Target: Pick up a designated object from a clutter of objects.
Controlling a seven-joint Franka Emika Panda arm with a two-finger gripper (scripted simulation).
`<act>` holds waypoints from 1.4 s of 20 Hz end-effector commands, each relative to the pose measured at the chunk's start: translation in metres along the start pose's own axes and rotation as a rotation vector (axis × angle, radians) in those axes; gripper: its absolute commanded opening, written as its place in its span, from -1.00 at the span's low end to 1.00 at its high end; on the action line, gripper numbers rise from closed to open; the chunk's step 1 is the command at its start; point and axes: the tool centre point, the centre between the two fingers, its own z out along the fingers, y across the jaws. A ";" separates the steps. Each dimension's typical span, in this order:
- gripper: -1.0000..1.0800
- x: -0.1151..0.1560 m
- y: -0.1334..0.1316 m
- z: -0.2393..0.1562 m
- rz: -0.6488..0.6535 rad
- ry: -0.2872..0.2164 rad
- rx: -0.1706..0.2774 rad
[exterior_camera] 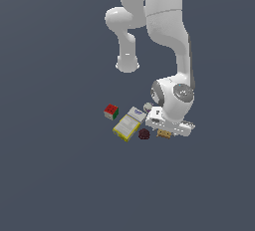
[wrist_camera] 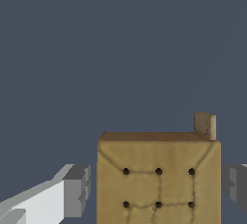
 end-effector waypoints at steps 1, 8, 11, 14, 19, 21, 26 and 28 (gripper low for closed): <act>0.92 0.001 -0.001 0.004 0.000 0.001 0.001; -1.00 0.001 -0.001 0.004 0.000 0.001 0.001; -1.00 0.001 -0.001 0.004 0.000 0.001 0.001; -1.00 0.001 -0.001 0.003 0.000 0.002 0.002; -1.00 0.000 0.005 -0.004 0.000 0.002 0.002; -1.00 0.000 0.009 -0.009 0.000 0.002 0.002; -1.00 -0.001 0.026 -0.030 0.000 0.002 0.002; -1.00 -0.002 0.035 -0.041 0.000 0.002 0.002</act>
